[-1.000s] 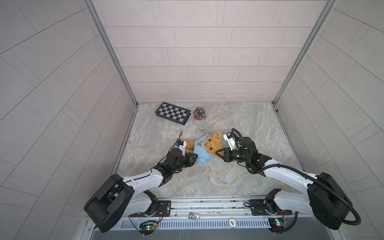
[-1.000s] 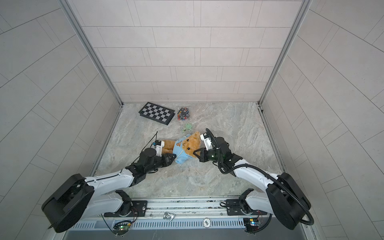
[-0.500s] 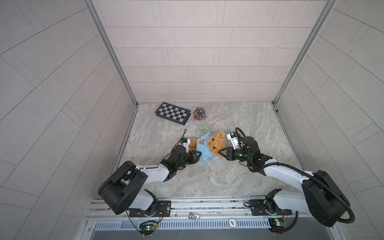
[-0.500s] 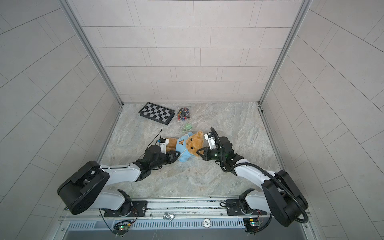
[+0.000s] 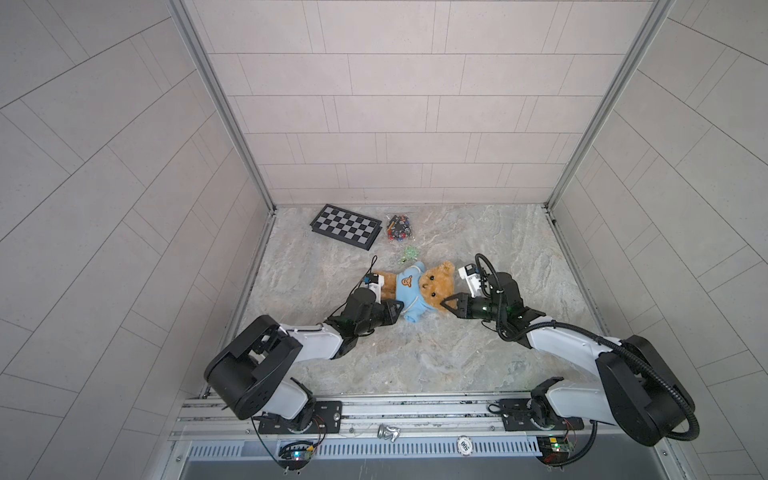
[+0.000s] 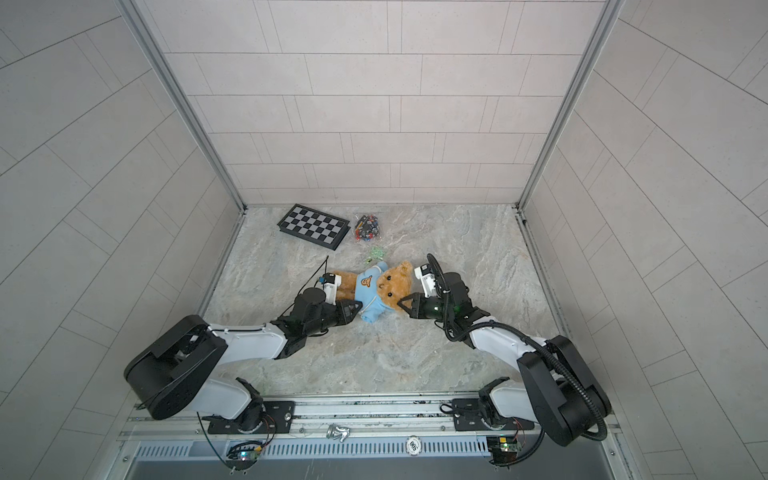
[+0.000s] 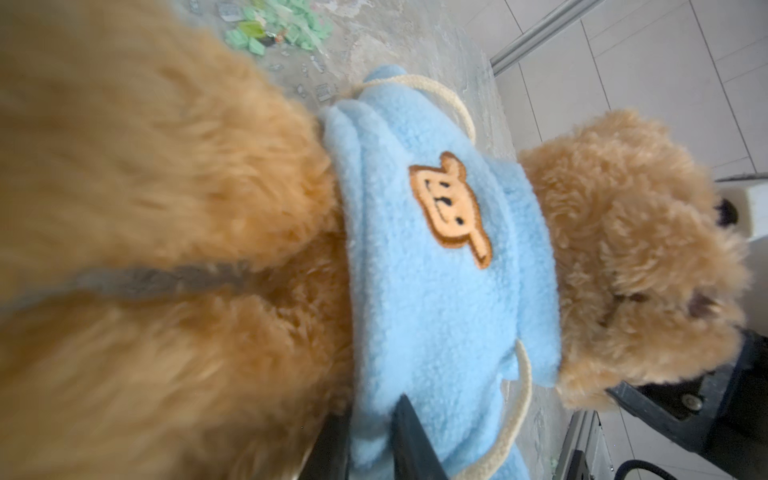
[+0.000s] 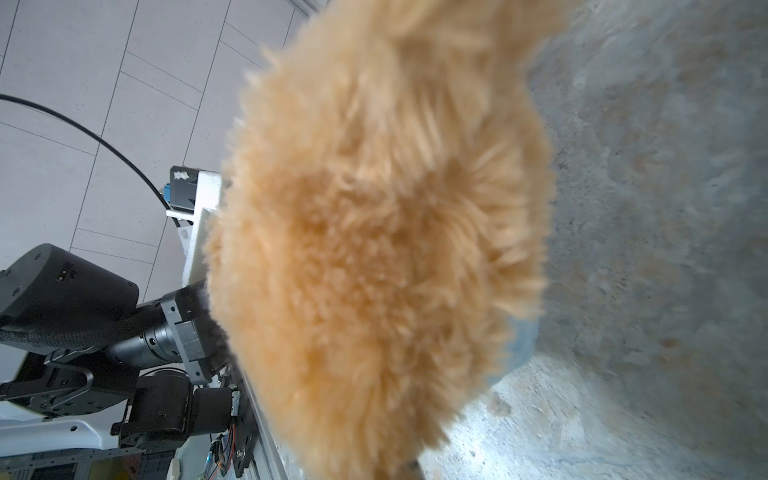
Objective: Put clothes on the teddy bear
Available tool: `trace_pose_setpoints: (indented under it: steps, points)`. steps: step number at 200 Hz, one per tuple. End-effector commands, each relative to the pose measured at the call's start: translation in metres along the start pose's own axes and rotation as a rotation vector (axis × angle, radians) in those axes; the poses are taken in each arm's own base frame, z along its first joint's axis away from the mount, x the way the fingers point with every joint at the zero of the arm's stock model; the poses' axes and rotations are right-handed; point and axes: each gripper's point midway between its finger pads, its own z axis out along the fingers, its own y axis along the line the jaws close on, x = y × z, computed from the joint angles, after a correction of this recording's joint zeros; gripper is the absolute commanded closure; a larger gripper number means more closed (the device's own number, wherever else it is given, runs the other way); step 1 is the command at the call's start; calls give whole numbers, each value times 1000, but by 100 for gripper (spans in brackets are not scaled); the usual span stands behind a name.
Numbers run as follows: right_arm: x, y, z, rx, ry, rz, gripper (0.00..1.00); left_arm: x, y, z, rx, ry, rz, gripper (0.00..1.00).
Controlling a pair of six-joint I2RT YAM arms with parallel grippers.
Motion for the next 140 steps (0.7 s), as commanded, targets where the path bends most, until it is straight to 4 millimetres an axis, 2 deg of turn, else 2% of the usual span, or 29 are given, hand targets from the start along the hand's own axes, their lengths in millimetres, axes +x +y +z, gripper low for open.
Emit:
trace_pose_setpoints:
  steps: [1, 11, 25, 51, 70, 106, 140]
  points:
    - [-1, 2, -2, -7, -3, 4, 100, -1, -17, 1, 65, -1, 17, 92]
    - [-2, 2, -3, -6, -7, 4, 100, 1, -15, -4, 61, -5, 8, 100]
    - [-7, 5, -8, -15, -23, 8, 100, 5, -6, -13, 20, -5, 4, 100]
    - [-23, 22, -28, -36, -95, -5, 100, 14, 30, -39, -131, -6, 3, 100]
    - [-28, 21, -44, 4, -140, -18, 100, 18, 54, -58, -202, -9, -6, 100]
    - [-23, 7, -55, 49, -141, 3, 100, 17, 66, -81, -257, -12, 31, 100]
    - [-20, -8, -61, 84, -170, 39, 100, 19, 71, -91, -269, -14, 40, 100]
